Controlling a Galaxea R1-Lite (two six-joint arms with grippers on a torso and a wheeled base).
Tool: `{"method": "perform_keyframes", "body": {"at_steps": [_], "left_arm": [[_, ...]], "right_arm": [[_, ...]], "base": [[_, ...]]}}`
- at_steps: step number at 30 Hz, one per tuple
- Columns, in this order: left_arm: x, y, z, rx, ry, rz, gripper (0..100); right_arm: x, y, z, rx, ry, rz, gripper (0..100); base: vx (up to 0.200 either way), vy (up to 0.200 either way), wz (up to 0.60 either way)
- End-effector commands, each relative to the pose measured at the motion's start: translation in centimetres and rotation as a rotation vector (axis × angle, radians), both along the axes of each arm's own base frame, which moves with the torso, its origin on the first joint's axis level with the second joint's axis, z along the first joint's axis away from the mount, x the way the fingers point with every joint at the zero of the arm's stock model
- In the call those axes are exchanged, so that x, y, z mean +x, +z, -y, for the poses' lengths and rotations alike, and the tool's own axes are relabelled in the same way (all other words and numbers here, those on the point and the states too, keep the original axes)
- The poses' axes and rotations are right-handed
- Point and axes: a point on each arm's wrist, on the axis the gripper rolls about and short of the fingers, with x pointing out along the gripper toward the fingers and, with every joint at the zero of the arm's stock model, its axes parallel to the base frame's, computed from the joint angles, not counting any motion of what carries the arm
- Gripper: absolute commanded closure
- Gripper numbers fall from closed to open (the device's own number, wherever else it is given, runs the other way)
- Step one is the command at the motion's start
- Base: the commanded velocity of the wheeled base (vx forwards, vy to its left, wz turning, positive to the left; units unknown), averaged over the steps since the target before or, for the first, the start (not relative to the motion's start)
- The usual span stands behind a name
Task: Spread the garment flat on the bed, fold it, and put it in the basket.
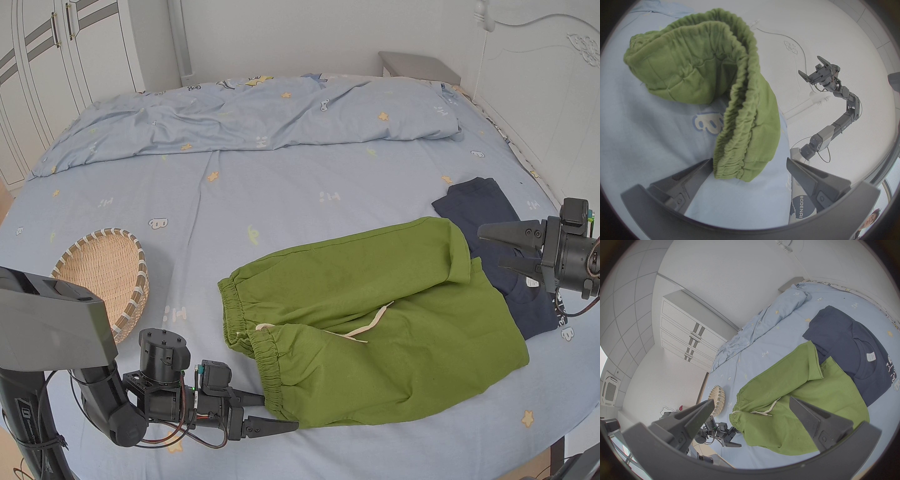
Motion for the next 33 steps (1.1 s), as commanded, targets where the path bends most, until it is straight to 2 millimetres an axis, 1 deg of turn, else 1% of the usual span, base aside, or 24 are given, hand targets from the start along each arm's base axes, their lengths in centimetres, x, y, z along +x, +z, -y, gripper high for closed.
{"method": "perform_keyframes", "body": {"at_steps": [1,2,4,5,6,10,11,13,15,21,25,33], "left_arm": [[0.0,0.2,-0.9,0.005,0.035,-0.002,0],[-0.1,0.3,-1.0,0.005,0.038,-0.002,0],[-0.5,1.1,-2.0,0.0,0.066,0.009,0],[-0.5,1.1,-2.0,0.0,0.066,0.009,0],[-0.7,1.6,-2.6,-0.005,0.082,0.021,0],[-0.2,2.2,-3.0,-0.02,0.101,0.049,0],[0.3,2.3,-2.8,-0.028,0.097,0.067,0],[0.7,2.2,-2.4,-0.034,0.084,0.077,0],[1.0,1.7,-1.8,-0.032,0.066,0.069,0],[1.2,1.3,-0.4,-0.036,0.025,0.073,0],[1.5,1.0,-0.3,-0.037,0.026,0.073,0],[1.3,0.8,-0.2,-0.055,-0.004,0.063,0]], "right_arm": [[0.0,-0.3,-0.1,-0.002,0.005,-0.009,0],[0.0,-0.3,-0.1,-0.002,0.003,-0.01,0],[0.1,-0.4,-0.1,-0.003,0.003,-0.013,0],[0.1,-0.4,-0.1,-0.003,0.003,-0.013,0],[0.1,-0.4,-0.1,-0.003,0.005,-0.013,0],[0.1,-0.4,-0.1,-0.003,0.006,-0.013,0],[0.0,-0.4,-0.2,-0.004,0.008,-0.016,0],[0.0,-0.4,-0.2,-0.004,0.008,-0.016,0],[0.0,-0.4,-0.1,-0.004,0.006,-0.016,0],[0.1,-0.5,-0.1,-0.004,0.006,-0.017,0],[0.1,-0.5,-0.1,-0.004,0.005,-0.017,0],[0.2,-0.6,-0.1,-0.006,0.005,-0.019,0]], "base": [[0.0,0.0,0.0],[0.0,0.0,0.0],[0.0,0.0,0.0],[0.0,0.0,0.0],[0.0,0.0,0.0],[0.0,0.0,0.0],[0.0,0.0,0.0],[0.0,0.0,0.0],[0.0,0.0,0.0],[0.0,0.0,0.0],[0.0,0.0,0.0],[0.0,0.0,0.0]]}}
